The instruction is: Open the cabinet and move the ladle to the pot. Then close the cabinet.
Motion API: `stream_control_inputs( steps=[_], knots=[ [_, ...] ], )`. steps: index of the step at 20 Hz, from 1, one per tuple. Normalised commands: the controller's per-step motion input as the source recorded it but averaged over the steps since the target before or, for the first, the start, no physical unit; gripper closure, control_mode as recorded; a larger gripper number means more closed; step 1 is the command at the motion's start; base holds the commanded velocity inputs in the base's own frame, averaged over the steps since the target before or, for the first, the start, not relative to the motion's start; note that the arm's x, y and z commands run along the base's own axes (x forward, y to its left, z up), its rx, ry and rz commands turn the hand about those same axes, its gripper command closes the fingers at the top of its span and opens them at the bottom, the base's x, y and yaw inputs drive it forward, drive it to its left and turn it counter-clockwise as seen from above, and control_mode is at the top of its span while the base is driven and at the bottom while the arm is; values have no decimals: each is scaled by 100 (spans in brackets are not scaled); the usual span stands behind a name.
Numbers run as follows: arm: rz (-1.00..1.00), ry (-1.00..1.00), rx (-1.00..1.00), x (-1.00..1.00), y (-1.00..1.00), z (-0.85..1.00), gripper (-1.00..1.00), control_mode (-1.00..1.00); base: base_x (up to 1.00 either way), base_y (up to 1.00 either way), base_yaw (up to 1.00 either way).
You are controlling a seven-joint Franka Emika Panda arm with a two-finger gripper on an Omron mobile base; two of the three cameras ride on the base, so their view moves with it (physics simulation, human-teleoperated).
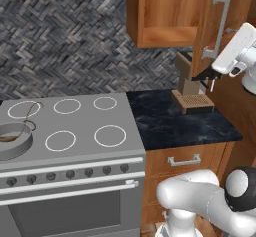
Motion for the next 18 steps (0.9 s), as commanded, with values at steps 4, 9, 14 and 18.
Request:
stream_control_inputs(
  steps=[4,9,14,18],
  knots=[
    [-14,22,0,89,12,3,-100,-100,0,0,0],
    [-19,17,-1,83,21,1,-100,-100,0,0,0],
    [-23,7,-3,80,34,0,-100,-100,0,0,0],
    [-22,2,-3,75,31,0,-100,-100,0,0,0]
  ],
)
